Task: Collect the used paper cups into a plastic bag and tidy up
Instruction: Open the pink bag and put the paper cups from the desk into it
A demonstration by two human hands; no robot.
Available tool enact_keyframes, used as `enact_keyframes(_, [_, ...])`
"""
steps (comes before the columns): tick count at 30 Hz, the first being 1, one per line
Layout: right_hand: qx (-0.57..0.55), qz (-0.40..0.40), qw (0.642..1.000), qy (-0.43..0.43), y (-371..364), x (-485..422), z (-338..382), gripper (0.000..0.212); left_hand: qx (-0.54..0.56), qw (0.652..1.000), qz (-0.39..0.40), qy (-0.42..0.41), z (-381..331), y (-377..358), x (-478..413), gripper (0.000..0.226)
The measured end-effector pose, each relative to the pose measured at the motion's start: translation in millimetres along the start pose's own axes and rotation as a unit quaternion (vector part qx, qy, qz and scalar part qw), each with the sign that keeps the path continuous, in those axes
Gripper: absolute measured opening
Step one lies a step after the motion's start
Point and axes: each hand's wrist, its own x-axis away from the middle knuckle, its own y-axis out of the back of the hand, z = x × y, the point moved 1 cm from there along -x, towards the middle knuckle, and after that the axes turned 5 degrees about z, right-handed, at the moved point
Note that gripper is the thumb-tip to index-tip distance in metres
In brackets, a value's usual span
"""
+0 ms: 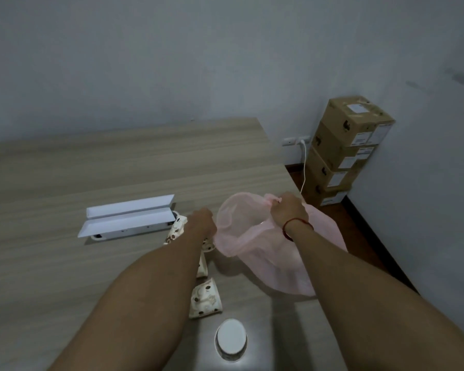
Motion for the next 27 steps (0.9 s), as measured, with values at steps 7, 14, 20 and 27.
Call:
enact_keyframes(7, [-0.007, -0.005, 1.000, -0.030, -7.4, -8.9, -6.8, 0.032, -0.002, 1.000, 0.006, -0.014, 13.7, -15.3, -17.5, 0.060])
enact_keyframes(14, [-0.028, -0.002, 0.999, -0.039, -4.8, -3.3, -2.1, 0.032, 0.128, 0.960, -0.246, -0.040, -13.9, 44.2, 25.6, 0.052])
enact_keyframes(20, [-0.042, 0.002, 0.998, -0.039, -4.3, 11.4, 8.0, 0.031, 0.307, 0.922, -0.187, -0.145, -33.4, 53.1, 69.2, 0.037])
enact_keyframes(27, [-0.124, 0.019, 0.992, -0.021, 2.0, 17.4, 10.9, 0.032, 0.326, 0.932, -0.109, -0.114, -52.1, 1.7, 75.6, 0.036])
